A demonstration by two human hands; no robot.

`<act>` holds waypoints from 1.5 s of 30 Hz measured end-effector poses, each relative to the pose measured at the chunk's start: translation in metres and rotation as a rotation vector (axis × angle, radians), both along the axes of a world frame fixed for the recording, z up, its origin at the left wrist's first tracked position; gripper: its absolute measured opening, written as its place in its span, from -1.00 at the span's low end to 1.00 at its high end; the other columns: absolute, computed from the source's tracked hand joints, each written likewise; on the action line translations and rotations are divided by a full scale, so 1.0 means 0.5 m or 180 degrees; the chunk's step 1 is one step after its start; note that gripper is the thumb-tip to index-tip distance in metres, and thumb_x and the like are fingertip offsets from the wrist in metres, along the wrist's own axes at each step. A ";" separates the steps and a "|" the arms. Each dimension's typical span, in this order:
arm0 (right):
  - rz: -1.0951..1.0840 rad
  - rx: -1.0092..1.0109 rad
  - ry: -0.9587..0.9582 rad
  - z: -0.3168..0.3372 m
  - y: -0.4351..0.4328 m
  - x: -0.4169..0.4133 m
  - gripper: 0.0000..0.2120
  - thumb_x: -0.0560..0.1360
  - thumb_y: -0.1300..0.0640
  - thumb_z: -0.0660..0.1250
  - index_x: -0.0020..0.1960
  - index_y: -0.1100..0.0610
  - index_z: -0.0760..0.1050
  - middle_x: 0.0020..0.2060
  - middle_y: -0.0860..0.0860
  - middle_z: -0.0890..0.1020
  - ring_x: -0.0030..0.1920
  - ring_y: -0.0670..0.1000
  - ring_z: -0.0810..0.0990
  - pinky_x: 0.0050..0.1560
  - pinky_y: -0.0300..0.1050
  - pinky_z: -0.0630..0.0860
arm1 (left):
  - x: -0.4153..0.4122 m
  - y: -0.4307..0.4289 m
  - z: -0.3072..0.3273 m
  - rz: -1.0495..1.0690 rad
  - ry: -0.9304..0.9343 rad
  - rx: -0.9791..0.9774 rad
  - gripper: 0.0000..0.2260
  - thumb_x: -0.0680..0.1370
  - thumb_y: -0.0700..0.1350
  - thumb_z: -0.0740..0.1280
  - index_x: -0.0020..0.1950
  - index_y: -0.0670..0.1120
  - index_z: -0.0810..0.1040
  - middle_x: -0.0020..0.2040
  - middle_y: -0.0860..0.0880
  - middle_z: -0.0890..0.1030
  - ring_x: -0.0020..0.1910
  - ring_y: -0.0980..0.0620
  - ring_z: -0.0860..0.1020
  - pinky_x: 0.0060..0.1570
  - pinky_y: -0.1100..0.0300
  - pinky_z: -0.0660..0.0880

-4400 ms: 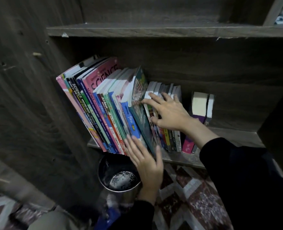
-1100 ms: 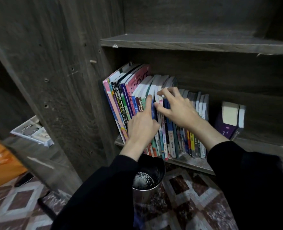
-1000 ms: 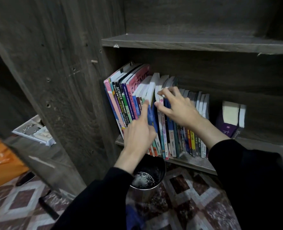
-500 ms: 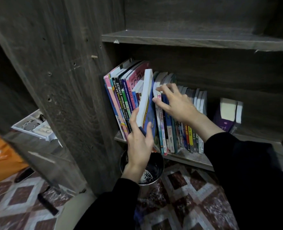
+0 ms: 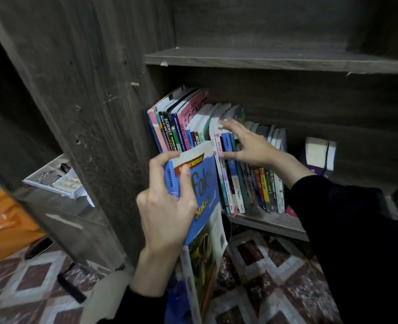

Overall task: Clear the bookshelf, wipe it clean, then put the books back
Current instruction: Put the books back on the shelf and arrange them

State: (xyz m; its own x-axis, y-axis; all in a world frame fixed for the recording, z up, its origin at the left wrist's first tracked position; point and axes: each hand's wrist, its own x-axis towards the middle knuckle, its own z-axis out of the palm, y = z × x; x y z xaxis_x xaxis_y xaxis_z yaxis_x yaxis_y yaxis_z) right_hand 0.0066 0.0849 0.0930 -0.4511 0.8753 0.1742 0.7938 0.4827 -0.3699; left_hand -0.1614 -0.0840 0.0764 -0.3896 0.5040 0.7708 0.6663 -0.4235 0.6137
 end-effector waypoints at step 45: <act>-0.0331 0.0237 -0.0143 -0.017 -0.003 0.079 -0.29 0.52 -0.02 0.26 0.52 -0.16 -0.07 -0.18 0.19 0.64 -0.18 0.22 0.60 -0.12 0.03 0.48 | -0.026 0.145 0.136 -0.0156 0.0080 -0.0834 -0.83 0.51 -0.07 0.35 0.09 0.05 0.52 -0.01 0.03 0.61 0.08 -0.15 0.54 0.13 0.12 0.44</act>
State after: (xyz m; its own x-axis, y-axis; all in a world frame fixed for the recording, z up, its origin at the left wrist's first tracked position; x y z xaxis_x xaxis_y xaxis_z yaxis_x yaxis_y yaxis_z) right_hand 0.0459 0.0835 0.0845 -0.3675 0.9031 0.2222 0.8559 0.4219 -0.2989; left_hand -0.1744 -0.0114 0.1445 -0.3422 0.7055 0.6206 0.6655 -0.2843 0.6901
